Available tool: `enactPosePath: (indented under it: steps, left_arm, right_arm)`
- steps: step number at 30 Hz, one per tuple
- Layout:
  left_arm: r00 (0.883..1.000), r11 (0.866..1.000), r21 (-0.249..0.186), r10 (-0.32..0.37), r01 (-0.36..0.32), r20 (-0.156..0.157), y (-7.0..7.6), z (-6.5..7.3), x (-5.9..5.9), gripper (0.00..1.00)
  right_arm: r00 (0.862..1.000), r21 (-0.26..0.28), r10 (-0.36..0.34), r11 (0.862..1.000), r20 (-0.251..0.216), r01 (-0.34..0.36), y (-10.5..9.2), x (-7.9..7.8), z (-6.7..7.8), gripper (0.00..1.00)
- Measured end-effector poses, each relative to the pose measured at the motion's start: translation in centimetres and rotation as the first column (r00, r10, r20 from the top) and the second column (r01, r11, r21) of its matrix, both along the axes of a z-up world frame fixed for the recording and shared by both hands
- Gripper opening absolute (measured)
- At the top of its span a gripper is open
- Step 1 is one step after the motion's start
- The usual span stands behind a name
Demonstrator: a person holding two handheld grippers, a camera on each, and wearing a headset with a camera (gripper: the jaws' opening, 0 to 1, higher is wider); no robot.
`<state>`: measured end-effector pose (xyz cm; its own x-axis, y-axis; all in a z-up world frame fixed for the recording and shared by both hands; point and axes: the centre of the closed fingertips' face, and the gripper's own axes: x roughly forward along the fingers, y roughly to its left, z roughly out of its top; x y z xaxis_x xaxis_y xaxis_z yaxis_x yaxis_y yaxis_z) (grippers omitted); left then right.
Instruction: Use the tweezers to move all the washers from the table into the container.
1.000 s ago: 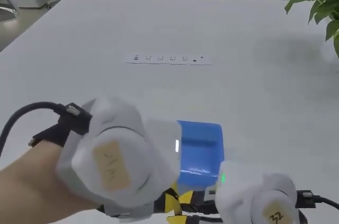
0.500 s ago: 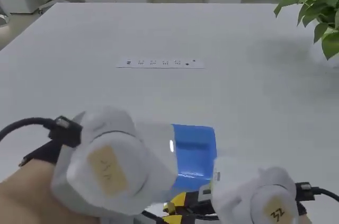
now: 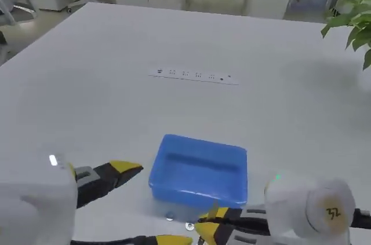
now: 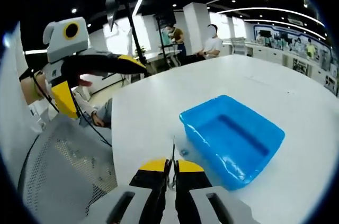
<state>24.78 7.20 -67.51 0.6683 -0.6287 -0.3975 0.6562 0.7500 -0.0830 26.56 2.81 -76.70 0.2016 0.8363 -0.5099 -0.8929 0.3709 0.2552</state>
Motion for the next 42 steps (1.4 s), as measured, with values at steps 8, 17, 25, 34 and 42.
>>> enactPosePath:
  steps: [8,17,25,34,42]
  left_arm:
    - [0.964,0.938,-0.241,0.263,-0.249,0.027,3.9,1.2,0.4,0.75]
    - [0.953,0.959,-0.110,0.273,-0.260,0.132,3.5,0.4,0.0,0.84]
    - [0.965,0.975,-0.076,0.220,-0.211,0.143,2.3,-0.7,0.1,0.87]
    - [0.969,0.981,-0.043,0.195,-0.191,0.149,2.0,-1.9,-0.4,0.86]
    - [0.960,0.972,-0.074,0.231,-0.222,0.156,2.7,-1.9,-0.1,0.87]
  right_arm:
    - [0.991,0.120,-0.057,0.990,-0.122,0.072,-1.1,0.3,2.0,0.01]
    - [0.994,0.112,-0.080,0.990,-0.074,0.089,-1.8,1.6,3.9,0.01]
    - [0.993,0.112,-0.113,0.987,-0.018,0.115,-2.4,3.3,5.8,0.01]
    - [0.981,0.112,-0.179,0.979,0.076,0.170,-3.2,6.4,7.2,0.01]
    - [0.969,0.035,-0.213,0.977,0.126,0.211,-3.7,9.6,4.7,0.01]
